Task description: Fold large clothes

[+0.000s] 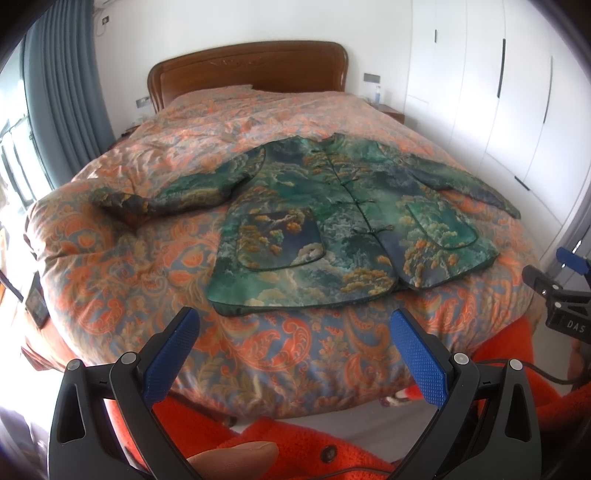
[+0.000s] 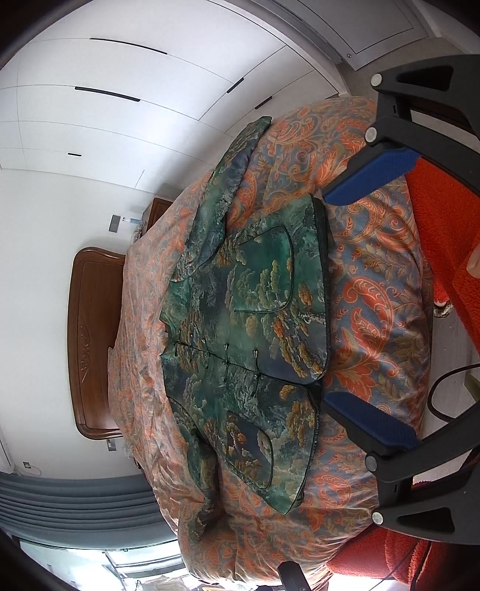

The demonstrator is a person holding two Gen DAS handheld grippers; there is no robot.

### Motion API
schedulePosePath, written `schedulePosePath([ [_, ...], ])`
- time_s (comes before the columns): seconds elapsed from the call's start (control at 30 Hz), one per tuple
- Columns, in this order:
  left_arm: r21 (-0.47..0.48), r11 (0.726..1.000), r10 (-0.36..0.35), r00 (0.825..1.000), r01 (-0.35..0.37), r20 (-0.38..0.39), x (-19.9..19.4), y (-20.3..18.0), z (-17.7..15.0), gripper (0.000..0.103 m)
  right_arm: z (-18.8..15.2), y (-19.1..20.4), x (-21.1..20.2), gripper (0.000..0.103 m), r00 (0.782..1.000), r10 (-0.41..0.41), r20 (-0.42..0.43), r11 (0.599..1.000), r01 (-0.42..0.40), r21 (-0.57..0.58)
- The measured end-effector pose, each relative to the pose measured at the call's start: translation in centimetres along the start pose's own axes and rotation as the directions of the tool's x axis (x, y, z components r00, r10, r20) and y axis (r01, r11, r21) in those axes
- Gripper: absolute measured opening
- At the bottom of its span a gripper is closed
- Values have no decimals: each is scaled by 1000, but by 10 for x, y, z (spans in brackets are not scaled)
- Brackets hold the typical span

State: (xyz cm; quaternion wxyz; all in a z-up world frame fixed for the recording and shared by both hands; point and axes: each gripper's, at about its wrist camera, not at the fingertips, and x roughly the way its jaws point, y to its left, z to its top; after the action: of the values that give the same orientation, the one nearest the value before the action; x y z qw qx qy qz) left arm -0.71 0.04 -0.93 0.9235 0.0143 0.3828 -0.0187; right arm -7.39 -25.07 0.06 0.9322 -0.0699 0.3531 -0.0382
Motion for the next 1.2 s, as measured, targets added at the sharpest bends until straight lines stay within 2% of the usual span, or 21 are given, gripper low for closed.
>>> schedulePosePath([
  [1.2,-13,1000,-5,999,4,-35,11,-1,-7,103,-2,5,6,103,1000,17,-24,1000,-17,-14],
])
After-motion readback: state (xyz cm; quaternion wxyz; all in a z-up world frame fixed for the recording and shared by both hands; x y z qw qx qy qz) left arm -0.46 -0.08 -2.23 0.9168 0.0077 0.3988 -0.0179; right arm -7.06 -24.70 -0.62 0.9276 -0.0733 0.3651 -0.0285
